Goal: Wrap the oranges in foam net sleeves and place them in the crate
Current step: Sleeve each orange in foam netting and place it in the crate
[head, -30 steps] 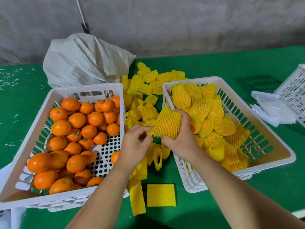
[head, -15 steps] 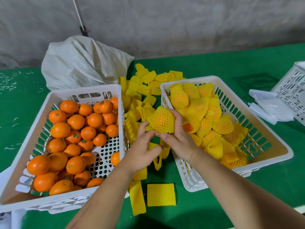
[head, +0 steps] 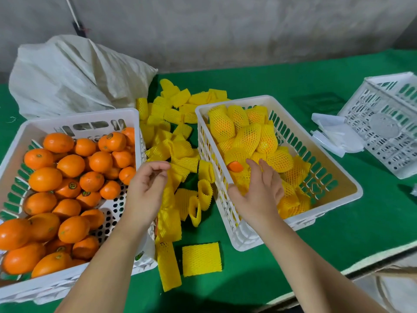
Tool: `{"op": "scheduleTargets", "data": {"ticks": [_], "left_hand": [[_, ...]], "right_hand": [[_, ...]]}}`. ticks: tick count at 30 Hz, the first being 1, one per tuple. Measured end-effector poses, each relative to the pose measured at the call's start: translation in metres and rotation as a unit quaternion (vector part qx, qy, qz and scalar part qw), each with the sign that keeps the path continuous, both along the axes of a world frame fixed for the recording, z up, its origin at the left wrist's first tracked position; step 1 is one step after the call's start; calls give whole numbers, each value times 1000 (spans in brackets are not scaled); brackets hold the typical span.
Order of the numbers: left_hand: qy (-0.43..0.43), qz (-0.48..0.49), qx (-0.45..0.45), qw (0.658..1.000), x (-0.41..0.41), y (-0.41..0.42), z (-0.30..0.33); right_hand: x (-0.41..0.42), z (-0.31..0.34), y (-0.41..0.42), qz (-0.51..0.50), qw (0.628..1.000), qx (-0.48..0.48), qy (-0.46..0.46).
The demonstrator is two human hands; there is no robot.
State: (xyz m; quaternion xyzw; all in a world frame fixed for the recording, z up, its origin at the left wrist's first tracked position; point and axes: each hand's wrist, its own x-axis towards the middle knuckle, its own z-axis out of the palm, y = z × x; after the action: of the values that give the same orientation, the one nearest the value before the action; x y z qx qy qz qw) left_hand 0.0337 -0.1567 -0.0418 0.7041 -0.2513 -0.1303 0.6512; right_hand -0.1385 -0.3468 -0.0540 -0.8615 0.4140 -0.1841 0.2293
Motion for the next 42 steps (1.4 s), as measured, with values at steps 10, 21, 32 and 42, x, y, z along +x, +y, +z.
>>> {"op": "scheduleTargets", "data": {"ticks": [10,21,32,42], "left_hand": [[11,-8,8,1000,-6,2,2],[-14,9,-10,1000,17,22,-1],[-85,-75,738,665,142,78,-89],[-210,-49,776,593,138,69,-115]], "right_hand": [[15,-7,18,293,880,-298,227],[62,-19,31,470,706,-204,489],[83,-22,1,263,910,-313,75],[88,-16,-5,305,936,-173,34]]}}
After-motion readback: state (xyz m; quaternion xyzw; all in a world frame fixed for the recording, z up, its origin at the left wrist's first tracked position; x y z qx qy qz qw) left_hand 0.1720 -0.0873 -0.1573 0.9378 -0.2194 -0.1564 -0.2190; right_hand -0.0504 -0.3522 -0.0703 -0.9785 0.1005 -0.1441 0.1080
